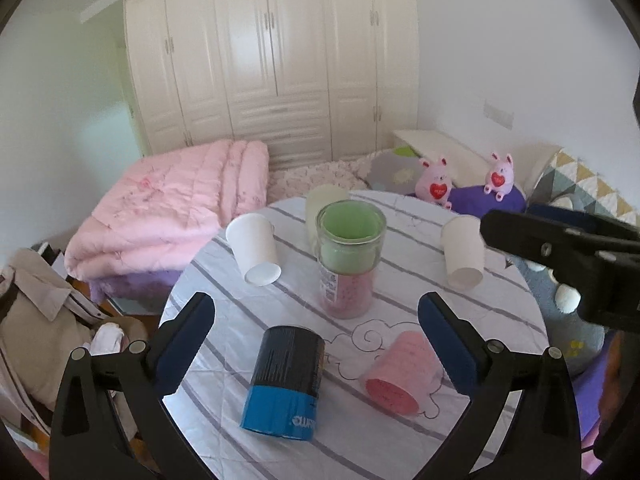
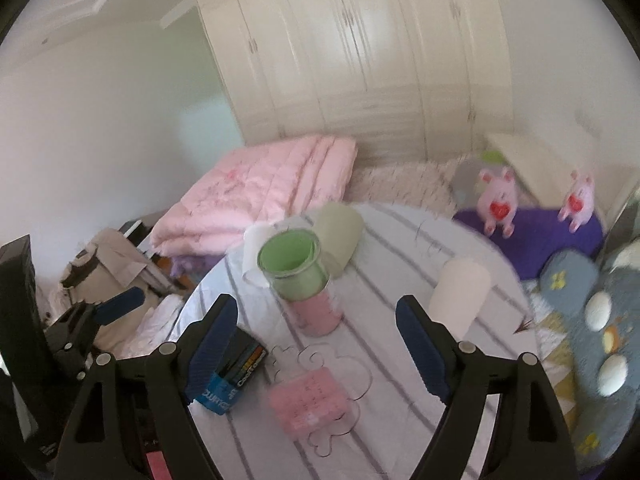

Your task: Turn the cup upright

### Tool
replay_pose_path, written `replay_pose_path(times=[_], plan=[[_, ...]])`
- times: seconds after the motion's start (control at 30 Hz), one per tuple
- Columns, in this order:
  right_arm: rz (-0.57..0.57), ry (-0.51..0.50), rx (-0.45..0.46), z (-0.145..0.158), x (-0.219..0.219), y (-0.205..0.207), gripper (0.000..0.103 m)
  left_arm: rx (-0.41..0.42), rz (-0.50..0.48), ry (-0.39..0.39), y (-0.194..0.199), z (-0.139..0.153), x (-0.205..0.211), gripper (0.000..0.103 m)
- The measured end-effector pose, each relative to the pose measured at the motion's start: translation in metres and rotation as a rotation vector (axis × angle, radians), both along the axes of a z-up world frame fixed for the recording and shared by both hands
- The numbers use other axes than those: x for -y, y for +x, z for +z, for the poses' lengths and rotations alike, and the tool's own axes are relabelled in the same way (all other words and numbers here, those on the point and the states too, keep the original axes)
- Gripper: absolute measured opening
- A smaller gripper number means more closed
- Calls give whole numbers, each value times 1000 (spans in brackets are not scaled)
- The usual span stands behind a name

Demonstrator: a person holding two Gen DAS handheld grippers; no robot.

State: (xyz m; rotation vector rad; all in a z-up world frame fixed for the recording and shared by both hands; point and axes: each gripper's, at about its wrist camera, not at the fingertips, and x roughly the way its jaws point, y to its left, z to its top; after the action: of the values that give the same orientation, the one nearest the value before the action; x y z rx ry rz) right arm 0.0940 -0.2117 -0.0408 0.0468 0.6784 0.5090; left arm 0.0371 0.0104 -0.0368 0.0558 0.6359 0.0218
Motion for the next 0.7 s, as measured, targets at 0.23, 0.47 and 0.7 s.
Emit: replay_pose_path(times=[0.23, 0.47, 0.7], plan=[[-79, -80, 188, 15, 7, -35, 85, 45, 12, -17, -21, 8, 4, 103], [-122, -90, 236, 10, 13, -55, 85, 102, 17, -69, -41, 15, 1, 103], [-168, -127, 341, 8, 13, -72, 85, 150, 18, -92, -52, 21, 4, 103]])
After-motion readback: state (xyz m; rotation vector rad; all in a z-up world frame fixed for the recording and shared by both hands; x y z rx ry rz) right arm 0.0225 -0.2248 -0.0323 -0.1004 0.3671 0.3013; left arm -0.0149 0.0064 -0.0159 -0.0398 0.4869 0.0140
